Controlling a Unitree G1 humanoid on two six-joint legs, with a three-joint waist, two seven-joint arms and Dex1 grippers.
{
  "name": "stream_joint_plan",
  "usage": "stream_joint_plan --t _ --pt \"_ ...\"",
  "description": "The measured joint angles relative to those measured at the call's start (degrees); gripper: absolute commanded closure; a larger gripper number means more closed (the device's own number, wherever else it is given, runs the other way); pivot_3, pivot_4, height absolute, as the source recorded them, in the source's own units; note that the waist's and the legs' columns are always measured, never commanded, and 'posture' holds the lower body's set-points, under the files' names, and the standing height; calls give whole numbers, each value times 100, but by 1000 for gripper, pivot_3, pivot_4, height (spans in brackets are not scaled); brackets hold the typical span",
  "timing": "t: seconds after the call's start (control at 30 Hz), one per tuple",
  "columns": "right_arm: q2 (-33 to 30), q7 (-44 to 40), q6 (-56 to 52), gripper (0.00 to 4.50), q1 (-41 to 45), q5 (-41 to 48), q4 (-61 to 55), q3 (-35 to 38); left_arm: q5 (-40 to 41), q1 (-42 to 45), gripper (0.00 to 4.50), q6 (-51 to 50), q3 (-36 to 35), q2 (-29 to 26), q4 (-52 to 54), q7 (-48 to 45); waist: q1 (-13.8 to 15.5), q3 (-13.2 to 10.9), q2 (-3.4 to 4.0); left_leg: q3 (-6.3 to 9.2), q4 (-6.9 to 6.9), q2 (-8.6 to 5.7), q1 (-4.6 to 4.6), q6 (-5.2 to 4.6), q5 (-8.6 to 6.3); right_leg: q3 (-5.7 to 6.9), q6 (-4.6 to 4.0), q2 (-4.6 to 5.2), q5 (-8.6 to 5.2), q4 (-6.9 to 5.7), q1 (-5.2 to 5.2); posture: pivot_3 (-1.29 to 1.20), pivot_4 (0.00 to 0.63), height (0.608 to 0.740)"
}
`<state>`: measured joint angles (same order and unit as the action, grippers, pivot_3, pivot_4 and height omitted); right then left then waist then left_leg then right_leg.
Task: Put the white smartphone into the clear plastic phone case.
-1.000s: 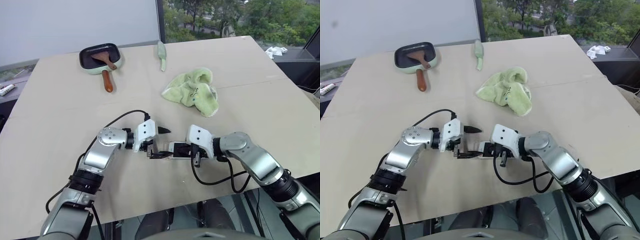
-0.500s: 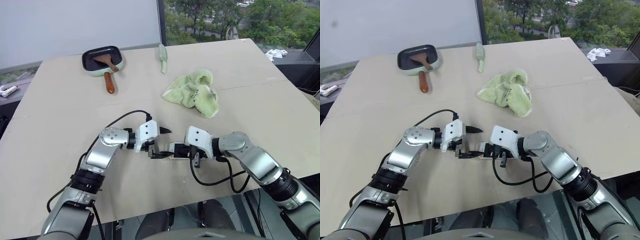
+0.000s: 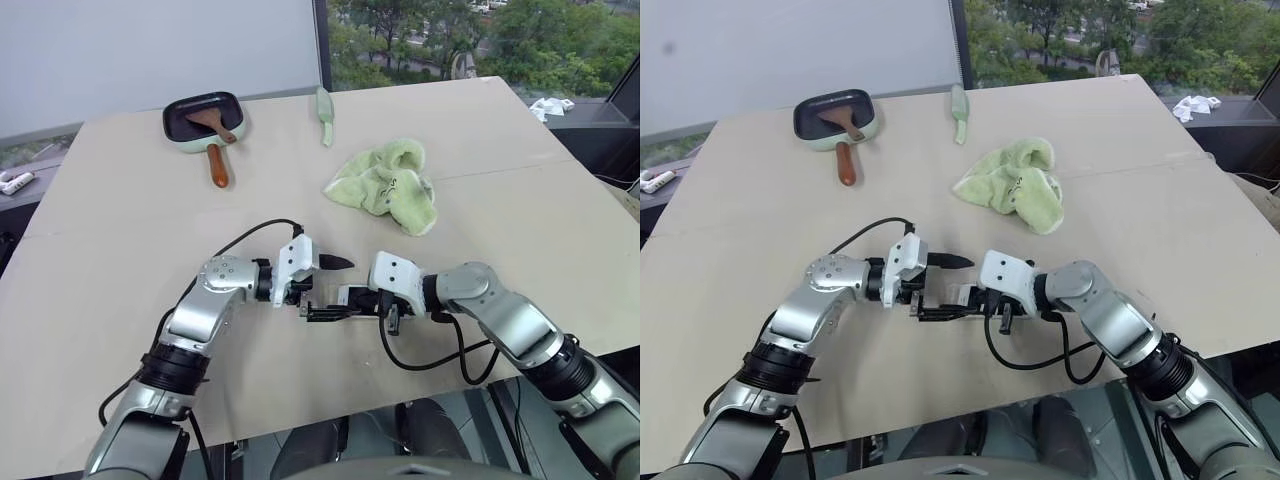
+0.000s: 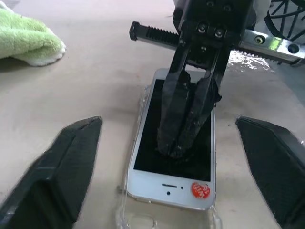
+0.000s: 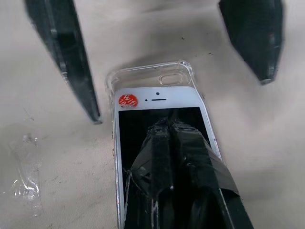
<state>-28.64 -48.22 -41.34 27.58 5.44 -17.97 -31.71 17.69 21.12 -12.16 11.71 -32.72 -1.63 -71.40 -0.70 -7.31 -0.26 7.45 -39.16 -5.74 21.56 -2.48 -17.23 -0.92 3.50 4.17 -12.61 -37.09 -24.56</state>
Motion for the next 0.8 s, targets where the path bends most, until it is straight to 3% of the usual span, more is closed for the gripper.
stream_joint_plan --t 0.13,0.17,0.23,0.3,0.53,0.8 --pt "21 2 0 4500 0 0 12 2 -209 29 36 126 37 0 -132 47 3 0 0 0 1 0 0 0 0 1 0 -1 0 0 0 0 150 740" --pt "26 2 0 4500 0 0 16 3 -207 45 270 78 43 8 -135 30 1 0 0 0 1 0 0 0 0 0 0 0 0 0 0 0 150 740" --pt "39 2 0 4500 2 0 30 6 -187 86 874 -4 51 12 -135 -2 -1 0 0 0 1 0 0 0 0 0 0 0 0 0 0 0 150 740" --pt "49 3 0 4500 2 0 35 8 -174 93 1802 -63 54 12 -134 -49 -4 0 0 0 1 0 0 0 0 0 0 -1 0 0 0 0 150 740" --pt "61 7 0 4500 5 0 50 13 -217 93 4442 -88 167 5 -135 -147 -3 0 0 0 1 0 0 0 0 0 0 0 0 0 0 0 150 740" --pt "70 13 0 4500 5 -1 74 27 -449 226 4442 218 251 46 -423 -193 2 0 0 0 2 0 -1 0 0 1 0 0 0 0 1 0 150 740"
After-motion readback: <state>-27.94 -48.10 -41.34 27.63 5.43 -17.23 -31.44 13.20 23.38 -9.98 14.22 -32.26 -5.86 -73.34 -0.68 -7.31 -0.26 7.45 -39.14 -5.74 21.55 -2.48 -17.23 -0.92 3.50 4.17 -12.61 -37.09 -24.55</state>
